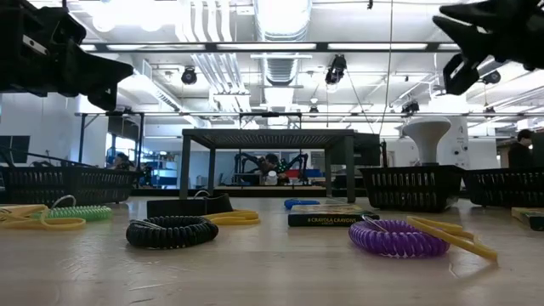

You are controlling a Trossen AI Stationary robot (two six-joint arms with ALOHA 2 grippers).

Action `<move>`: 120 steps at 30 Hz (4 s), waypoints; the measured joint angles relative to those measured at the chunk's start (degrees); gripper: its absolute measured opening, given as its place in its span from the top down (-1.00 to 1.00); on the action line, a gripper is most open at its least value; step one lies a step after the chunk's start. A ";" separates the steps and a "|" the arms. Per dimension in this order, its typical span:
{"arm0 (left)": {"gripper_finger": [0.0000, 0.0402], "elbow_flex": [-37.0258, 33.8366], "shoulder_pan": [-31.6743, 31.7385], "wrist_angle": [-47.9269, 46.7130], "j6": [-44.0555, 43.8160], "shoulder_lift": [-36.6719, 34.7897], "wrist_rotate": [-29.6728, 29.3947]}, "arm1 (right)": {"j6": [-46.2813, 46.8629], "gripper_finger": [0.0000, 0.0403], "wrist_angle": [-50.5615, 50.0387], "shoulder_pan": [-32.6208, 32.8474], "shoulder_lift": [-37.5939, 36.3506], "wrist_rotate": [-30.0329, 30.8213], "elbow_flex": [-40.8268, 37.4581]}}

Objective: Pick & Place Office Desk Supplies
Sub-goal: Put the middle black bin on the shelf

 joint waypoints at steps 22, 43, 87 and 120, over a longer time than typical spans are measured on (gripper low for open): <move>0.92 0.00 -0.04 0.01 0.01 0.02 0.00 | -27.80 0.21 -83.49 -4.50 60.08 -12.78 57.27; 0.92 0.00 -0.04 0.03 0.01 0.02 -0.02 | -56.99 0.07 -94.11 -10.45 93.28 -1.62 81.21; 0.92 0.00 0.00 -0.02 0.01 0.02 0.00 | -52.34 0.92 -90.70 -10.75 94.03 -9.74 89.22; 0.92 0.00 -0.04 0.01 0.05 0.02 -0.02 | -55.41 0.93 -101.87 -40.54 103.15 -7.72 132.87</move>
